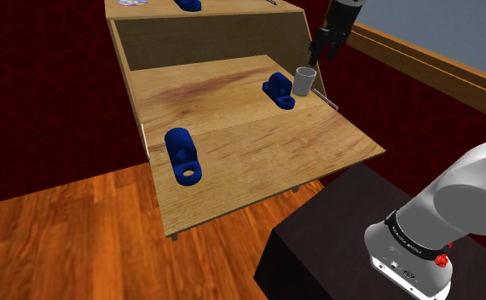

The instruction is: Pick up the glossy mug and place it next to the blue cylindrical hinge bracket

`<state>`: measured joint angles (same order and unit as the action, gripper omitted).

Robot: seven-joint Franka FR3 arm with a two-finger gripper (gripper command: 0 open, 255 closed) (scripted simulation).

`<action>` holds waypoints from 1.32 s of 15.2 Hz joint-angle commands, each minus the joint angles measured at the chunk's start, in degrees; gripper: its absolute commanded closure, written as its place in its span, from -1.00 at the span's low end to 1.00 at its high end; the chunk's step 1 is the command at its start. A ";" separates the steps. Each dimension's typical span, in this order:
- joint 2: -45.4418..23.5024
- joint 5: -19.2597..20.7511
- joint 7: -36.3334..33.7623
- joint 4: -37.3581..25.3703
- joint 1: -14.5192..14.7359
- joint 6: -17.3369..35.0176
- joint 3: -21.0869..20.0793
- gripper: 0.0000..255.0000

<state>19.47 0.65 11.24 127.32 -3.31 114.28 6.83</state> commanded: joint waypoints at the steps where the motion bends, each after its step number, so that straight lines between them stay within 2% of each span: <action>1: -4.03 0.15 1.46 -1.81 -0.45 2.07 1.09 -1.00; 10: -22.52 -1.27 6.62 -13.14 -2.28 8.49 4.12 -1.00; 18: -39.96 -3.84 10.71 -28.42 -5.27 9.97 5.14 -1.00; 20: -40.70 -3.97 10.82 -28.54 -5.42 10.57 5.08 -1.00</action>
<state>-20.21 -3.17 21.99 99.54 -8.62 124.57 11.96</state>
